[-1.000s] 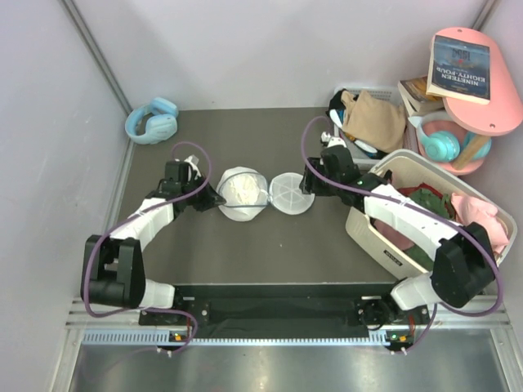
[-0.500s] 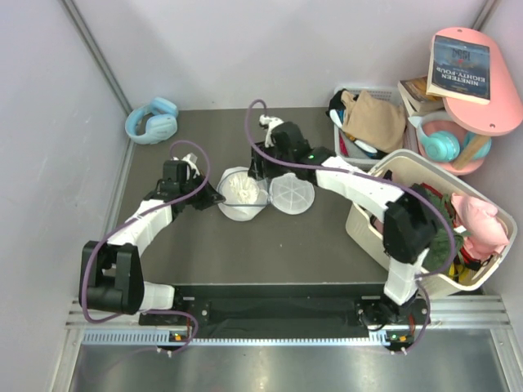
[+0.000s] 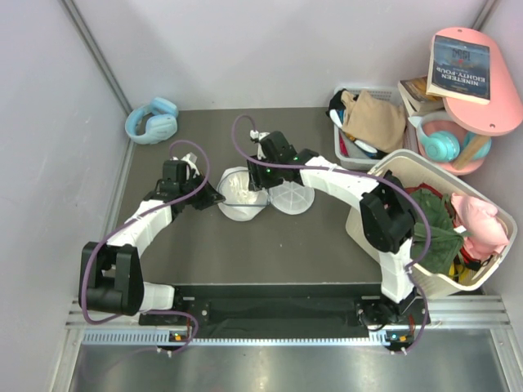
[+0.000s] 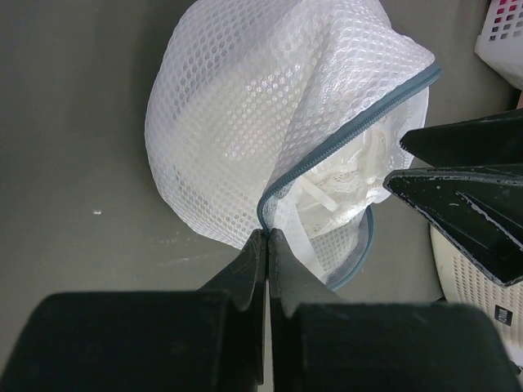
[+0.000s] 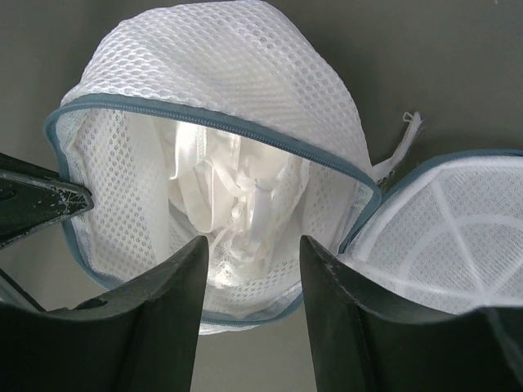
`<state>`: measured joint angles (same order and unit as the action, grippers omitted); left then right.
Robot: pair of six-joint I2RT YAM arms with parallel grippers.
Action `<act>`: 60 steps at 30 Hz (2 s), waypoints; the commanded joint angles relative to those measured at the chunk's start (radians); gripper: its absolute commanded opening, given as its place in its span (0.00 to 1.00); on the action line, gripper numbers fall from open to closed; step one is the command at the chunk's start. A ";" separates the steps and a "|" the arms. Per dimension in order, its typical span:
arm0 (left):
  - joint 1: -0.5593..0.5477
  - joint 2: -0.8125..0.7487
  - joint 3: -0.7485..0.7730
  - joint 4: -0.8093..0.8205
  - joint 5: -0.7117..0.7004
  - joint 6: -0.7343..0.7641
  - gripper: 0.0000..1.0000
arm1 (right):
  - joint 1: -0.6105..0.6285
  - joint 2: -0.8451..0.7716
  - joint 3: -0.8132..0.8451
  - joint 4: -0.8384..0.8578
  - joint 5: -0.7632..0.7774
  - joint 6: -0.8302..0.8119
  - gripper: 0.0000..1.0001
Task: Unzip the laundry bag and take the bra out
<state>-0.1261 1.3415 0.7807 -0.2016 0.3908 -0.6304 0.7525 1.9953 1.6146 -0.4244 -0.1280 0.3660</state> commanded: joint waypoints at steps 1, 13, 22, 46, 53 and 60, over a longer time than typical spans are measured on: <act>-0.001 -0.027 0.008 0.027 0.003 -0.003 0.00 | 0.016 0.020 0.067 0.012 -0.007 -0.018 0.47; -0.001 -0.027 0.014 0.030 0.005 -0.005 0.00 | 0.030 0.091 0.140 -0.039 -0.015 -0.044 0.34; 0.000 -0.019 0.023 -0.007 -0.021 -0.008 0.00 | 0.034 0.048 0.188 -0.056 -0.021 -0.055 0.00; 0.026 -0.015 0.008 -0.036 -0.038 -0.025 0.00 | -0.085 -0.368 -0.048 0.027 -0.050 0.039 0.00; 0.026 -0.018 0.005 -0.036 -0.036 -0.026 0.00 | -0.177 -0.487 -0.033 -0.008 -0.030 0.025 0.00; 0.026 -0.016 0.000 -0.024 -0.035 -0.029 0.00 | -0.340 -0.659 0.019 -0.128 0.053 -0.041 0.00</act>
<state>-0.1051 1.3415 0.7830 -0.2443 0.3496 -0.6563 0.4995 1.4689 1.5654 -0.5030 -0.1291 0.3737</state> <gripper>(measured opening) 0.014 0.018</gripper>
